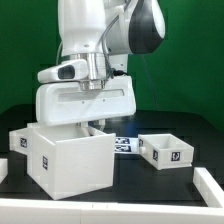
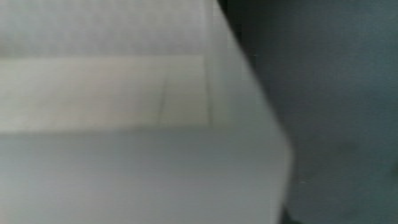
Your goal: Assemble drawer
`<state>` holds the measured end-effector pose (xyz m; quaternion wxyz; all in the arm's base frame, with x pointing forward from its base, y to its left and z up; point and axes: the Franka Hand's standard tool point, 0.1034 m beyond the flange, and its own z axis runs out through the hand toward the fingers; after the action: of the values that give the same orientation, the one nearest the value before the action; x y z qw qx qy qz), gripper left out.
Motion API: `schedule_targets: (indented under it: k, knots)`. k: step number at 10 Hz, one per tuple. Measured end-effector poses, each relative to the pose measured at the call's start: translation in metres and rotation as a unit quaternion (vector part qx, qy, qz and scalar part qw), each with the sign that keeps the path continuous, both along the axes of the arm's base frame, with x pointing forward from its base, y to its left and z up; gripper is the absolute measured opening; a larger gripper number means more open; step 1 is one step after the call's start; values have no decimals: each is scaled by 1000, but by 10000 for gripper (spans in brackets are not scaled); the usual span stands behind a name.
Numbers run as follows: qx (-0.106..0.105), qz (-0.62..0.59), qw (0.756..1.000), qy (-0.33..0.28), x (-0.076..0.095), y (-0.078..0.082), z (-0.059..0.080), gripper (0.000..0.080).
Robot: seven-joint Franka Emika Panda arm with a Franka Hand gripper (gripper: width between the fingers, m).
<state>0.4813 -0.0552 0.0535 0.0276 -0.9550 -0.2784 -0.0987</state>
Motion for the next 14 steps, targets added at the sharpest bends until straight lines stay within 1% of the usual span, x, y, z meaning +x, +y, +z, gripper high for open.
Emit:
schedule_targets:
  k: [3,4,5,6,7,8,9,10,11,12,13,14]
  knots:
    - [0,0,1000,0,0,0,0,31]
    - [4,-14,1000,3,0,2,2,31]
    - [13,-42,999,17,1,14,10,31]
    - [15,-56,998,32,0,28,22,31]
    - [14,-98,995,28,2,38,38,31]
    - [8,-124,991,44,0,52,48,31]
    - [-16,-121,989,90,1,61,52,31]
    - [-35,-111,985,130,5,61,51,31]
    - [-39,-109,980,161,5,64,50,31]
    - [-44,-105,974,197,2,69,49,31]
    - [-47,-105,969,217,2,71,50,31]
    - [-88,-137,950,266,0,74,60,31]
